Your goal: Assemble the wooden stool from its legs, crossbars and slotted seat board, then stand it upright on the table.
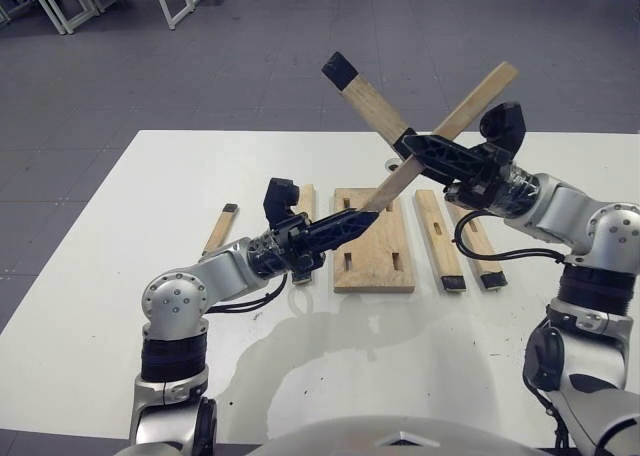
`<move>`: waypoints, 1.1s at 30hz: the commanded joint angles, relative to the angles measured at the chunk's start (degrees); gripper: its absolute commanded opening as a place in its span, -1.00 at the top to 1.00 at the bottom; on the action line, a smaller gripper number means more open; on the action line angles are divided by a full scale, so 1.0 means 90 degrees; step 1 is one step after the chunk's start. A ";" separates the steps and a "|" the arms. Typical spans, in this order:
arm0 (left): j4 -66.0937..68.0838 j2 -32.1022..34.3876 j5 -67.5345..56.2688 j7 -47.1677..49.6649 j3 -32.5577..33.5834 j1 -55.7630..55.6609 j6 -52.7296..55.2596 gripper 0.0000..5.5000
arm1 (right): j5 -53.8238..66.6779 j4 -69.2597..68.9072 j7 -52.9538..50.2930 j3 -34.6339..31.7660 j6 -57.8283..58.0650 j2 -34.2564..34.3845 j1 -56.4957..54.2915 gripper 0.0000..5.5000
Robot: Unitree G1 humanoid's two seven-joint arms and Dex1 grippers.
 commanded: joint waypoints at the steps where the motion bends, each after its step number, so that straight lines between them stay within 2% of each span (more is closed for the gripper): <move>1: 0.0104 0.0180 -0.0101 0.0326 0.0247 -0.0055 -0.0072 0.09 | -0.0157 -0.0170 0.0425 0.0260 -0.0012 -0.0187 -0.0056 0.26; 5: 0.0029 0.0604 -0.0766 0.0486 0.0929 -0.0169 -0.0185 -0.18 | -0.0619 -0.0105 0.0664 0.0256 -0.0355 -0.0437 0.0036 0.26; 7: -0.0021 0.1118 -0.0196 0.0450 0.1040 -0.0300 -0.0305 -0.30 | -0.0777 -0.0122 0.0807 0.0173 -0.0475 -0.0624 0.0119 0.26; 8: -0.0130 0.1540 0.0809 0.0450 0.0629 -0.0352 -0.0526 -0.37 | -0.0854 -0.0132 0.0883 0.0131 -0.0544 -0.0722 0.0143 0.26; 10: -0.0337 0.2412 0.3231 0.0284 -0.0974 -0.0529 -0.1262 -0.38 | -0.0973 -0.0093 0.0950 -0.0012 -0.0689 -0.0877 0.0124 0.26; 12: -0.0501 0.2747 0.5037 0.0114 -0.2531 -0.0840 -0.1881 -0.38 | -0.1095 -0.0025 0.0928 -0.0121 -0.0844 -0.0957 0.0057 0.26; 13: -0.0530 0.2709 0.5697 0.0055 -0.3139 -0.0987 -0.2121 -0.38 | -0.1169 0.0001 0.0910 -0.0141 -0.0927 -0.0962 0.0026 0.26; 15: -0.0496 0.2487 0.6414 -0.0036 -0.3753 -0.1128 -0.2378 -0.38 | -0.1284 0.0065 0.0905 -0.0159 -0.1049 -0.0955 -0.0032 0.26; 21: 0.0156 0.2134 0.7626 -0.0247 -0.4170 -0.1394 -0.2755 -0.38 | -0.1405 0.0111 0.0909 -0.0243 -0.1206 -0.0936 0.0002 0.26; 28: 0.0698 0.1721 0.8324 -0.0740 -0.4551 -0.1360 -0.2995 -0.38 | -0.1516 0.0078 0.0825 -0.0196 -0.1336 -0.0798 -0.0058 0.26; 33: 0.0947 0.2154 0.9381 -0.1172 -0.5003 -0.1379 -0.3329 -0.38 | -0.1581 0.0049 0.0754 -0.0234 -0.1383 -0.0761 -0.0083 0.26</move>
